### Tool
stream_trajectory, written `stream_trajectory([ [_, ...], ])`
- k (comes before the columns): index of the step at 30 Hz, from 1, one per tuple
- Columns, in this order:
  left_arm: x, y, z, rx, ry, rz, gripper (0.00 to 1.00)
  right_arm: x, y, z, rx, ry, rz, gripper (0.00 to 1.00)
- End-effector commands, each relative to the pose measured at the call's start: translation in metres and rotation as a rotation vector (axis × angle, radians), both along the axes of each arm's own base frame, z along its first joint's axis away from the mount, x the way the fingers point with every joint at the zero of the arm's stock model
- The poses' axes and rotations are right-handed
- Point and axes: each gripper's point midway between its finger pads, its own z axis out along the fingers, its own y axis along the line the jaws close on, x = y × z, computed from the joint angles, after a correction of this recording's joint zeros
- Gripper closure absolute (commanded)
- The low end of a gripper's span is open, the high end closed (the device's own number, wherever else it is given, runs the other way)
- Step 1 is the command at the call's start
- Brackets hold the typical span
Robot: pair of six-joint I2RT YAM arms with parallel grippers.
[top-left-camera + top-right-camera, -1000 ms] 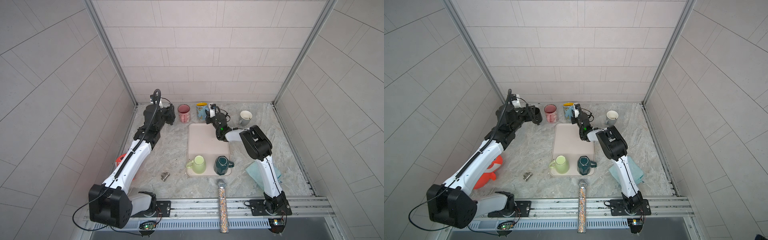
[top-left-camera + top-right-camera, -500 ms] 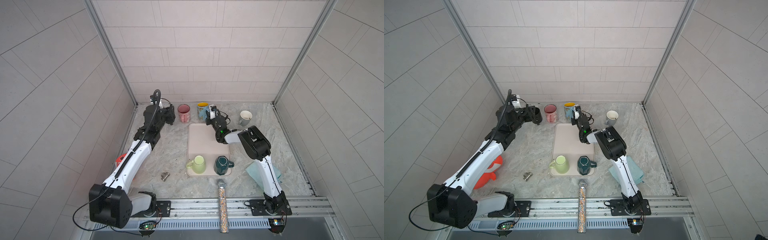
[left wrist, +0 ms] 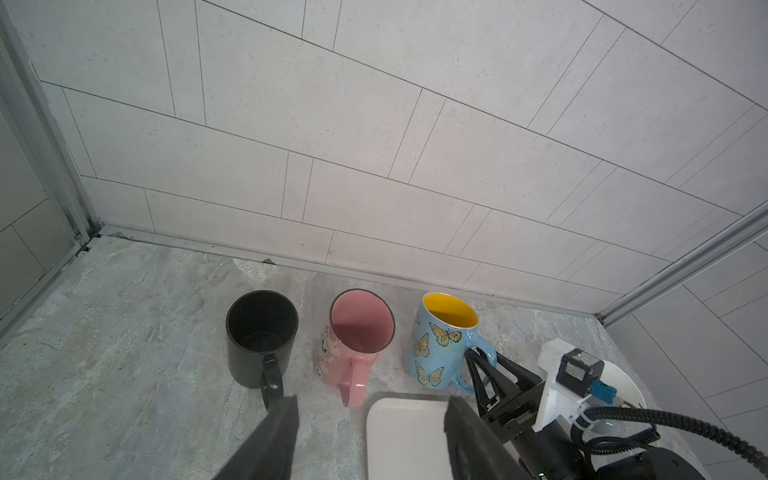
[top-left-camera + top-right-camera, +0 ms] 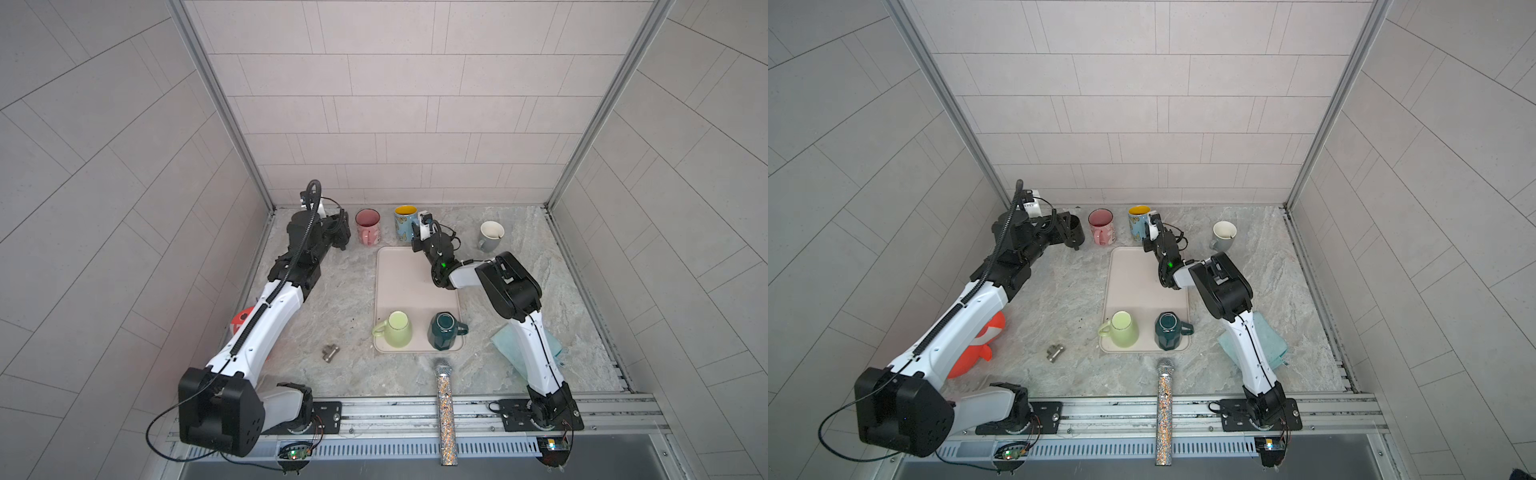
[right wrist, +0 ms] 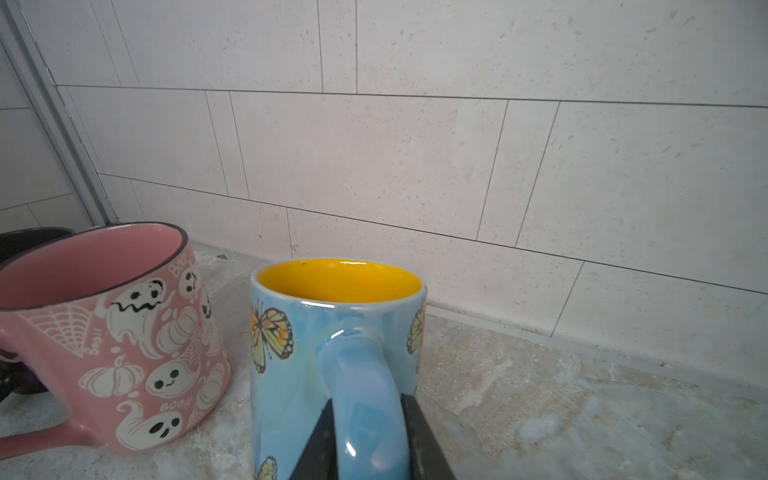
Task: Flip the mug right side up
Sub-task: 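Lower the blue mug onto the table, open the right gripper and withdraw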
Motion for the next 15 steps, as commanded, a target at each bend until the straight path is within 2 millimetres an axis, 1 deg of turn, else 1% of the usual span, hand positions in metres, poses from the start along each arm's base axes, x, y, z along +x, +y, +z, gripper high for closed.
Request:
stream_trajectory([
  [1,-0.0033,0.0021,0.0105,-0.009,-0.038,-0.001,0.39,-0.0038,-0.0007,0.0133,-0.010,-0.028,0.000,0.70],
  [5,-0.0042,0.0018,0.0106,-0.009,-0.039,-0.003,0.39,-0.0052,-0.0003,0.0104,-0.009,-0.015,0.005,0.68],
  [7,-0.0046,0.0023,0.0106,-0.006,-0.040,-0.002,0.39,-0.0055,0.0012,0.0096,-0.008,-0.009,0.013,0.70],
  [15,-0.0057,0.0020,0.0112,-0.006,-0.043,-0.003,0.39,-0.0056,0.0058,0.0078,-0.007,0.020,0.037,0.71],
])
